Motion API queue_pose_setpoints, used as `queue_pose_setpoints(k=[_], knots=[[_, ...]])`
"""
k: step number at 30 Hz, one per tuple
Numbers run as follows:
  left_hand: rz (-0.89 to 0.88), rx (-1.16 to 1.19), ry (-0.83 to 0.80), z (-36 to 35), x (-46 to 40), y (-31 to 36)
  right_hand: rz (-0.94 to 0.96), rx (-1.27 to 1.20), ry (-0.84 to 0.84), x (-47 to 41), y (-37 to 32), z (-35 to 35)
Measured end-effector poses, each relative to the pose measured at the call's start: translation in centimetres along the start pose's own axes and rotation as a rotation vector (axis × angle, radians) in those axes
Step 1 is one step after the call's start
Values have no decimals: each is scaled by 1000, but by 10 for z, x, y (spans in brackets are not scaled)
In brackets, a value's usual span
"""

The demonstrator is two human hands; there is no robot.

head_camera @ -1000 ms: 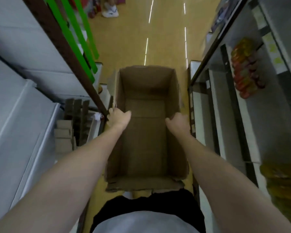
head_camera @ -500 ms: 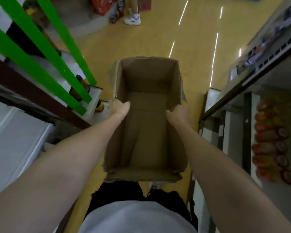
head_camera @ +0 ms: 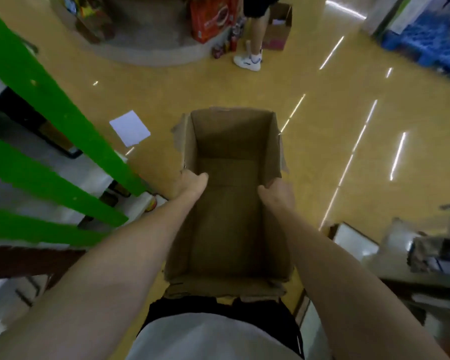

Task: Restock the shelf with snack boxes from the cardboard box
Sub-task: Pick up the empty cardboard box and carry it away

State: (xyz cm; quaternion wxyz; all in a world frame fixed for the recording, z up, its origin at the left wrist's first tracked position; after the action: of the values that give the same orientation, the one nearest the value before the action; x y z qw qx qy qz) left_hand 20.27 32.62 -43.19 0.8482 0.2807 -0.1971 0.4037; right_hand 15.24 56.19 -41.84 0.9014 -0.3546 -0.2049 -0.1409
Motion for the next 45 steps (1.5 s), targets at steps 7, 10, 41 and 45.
queue_pose_setpoints(k=[7,10,41,45], knots=[[164,80,89,49,-103,82,117,68,-152,-153,-105,-6],[269,123,141,66,-143,103,196,130,-276,-219,-156,-23],[1023,653,316,209,-443,35,764,751,-873,-420,-539,-320],[1087,651,327,223,-465,13,753,818,-950,-424,-557,-366]])
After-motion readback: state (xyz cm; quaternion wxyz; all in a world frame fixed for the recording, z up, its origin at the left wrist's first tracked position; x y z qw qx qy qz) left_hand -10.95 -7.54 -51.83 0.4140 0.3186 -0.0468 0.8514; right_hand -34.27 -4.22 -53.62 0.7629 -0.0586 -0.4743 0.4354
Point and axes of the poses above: each hand's wrist, its own x-axis away from the middle knuckle, its own z-axis out of the back of the hand, y = z × x, the point moved 3 cm from there along -x, towards the middle knuckle, and after that the axes turned 15 degrees about -x, right-handed, at the moved point
